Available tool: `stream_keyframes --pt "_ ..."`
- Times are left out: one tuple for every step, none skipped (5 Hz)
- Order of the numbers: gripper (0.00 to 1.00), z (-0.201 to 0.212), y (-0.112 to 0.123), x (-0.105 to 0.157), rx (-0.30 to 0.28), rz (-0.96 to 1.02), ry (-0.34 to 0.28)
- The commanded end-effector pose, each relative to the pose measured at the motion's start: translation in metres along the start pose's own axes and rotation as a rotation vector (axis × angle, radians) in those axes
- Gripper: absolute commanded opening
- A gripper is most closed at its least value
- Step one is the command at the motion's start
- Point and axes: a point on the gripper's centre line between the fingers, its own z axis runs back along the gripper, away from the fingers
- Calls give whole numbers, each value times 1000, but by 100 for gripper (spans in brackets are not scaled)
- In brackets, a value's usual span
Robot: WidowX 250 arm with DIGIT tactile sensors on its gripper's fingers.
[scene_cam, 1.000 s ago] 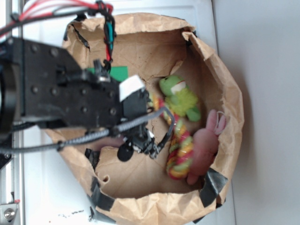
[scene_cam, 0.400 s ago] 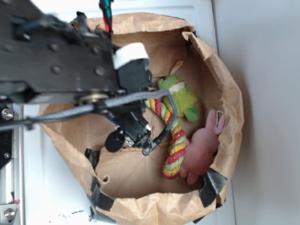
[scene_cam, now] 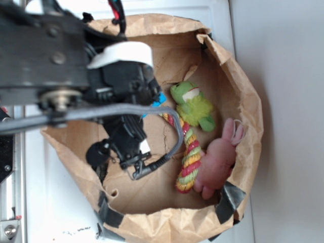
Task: Grab the blue block.
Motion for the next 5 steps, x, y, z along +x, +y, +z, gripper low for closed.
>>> stream_keyframes --pt "0 30 -3 26 32 -49 -126" --pt "0 35 -5 28 46 -67 -105" --pt "0 38 -5 27 24 -78 -72" --pt "0 38 -9 26 18 -79 -43" --pt "0 37 -11 26 -11 -49 -54"
